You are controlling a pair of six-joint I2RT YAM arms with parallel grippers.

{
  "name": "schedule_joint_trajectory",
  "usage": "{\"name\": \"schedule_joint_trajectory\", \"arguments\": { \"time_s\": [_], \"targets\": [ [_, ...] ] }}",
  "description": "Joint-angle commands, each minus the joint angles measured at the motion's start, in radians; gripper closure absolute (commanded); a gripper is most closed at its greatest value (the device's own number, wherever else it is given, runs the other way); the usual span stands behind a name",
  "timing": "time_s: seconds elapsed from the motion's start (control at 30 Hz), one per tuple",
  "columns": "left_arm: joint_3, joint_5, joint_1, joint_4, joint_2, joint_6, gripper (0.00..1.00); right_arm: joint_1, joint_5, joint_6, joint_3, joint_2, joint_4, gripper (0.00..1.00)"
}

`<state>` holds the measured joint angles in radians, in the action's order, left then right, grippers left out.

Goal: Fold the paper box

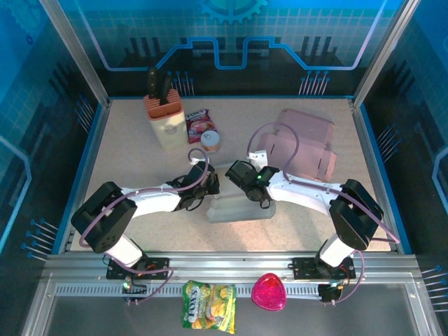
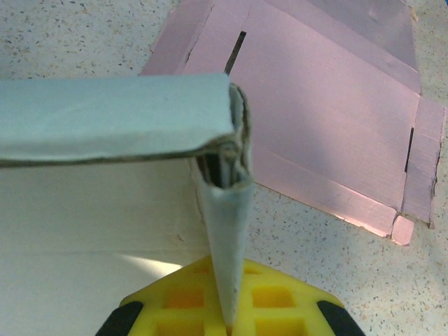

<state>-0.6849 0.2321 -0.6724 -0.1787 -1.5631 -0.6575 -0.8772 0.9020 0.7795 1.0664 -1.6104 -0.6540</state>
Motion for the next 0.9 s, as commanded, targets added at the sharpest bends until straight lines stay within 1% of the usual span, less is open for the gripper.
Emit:
{"name": "schedule_joint_trajectory", "arguments": {
  "time_s": [0.0, 0.03, 0.13, 0.23, 0.53, 0.87],
  "targets": [
    [0.025, 0.067, -0.004, 0.103, 0.032, -0.013, 0.89, -0.022, 0.011, 0.025, -0.016, 0.026, 0.005, 1.0],
    [0.021, 0.076, -0.004, 0.12, 0.046, -0.006, 0.88, -0.02, 0.01, 0.02, -0.02, 0.035, 0.009, 1.0],
    [0.009, 0.076, -0.004, 0.154, 0.075, 0.016, 0.79, -0.013, -0.004, 0.012, -0.026, 0.049, 0.014, 1.0],
    [0.01, 0.055, -0.004, 0.157, 0.083, 0.022, 0.76, -0.005, -0.016, 0.01, -0.023, 0.051, 0.014, 1.0],
    [0.059, 0.012, -0.004, 0.088, 0.087, 0.01, 0.73, 0.001, -0.035, 0.015, -0.028, 0.058, 0.015, 1.0],
    [0.082, -0.012, -0.005, 0.056, 0.076, -0.005, 0.73, 0.0, -0.037, 0.018, -0.029, 0.065, 0.015, 1.0]
  ]
}}
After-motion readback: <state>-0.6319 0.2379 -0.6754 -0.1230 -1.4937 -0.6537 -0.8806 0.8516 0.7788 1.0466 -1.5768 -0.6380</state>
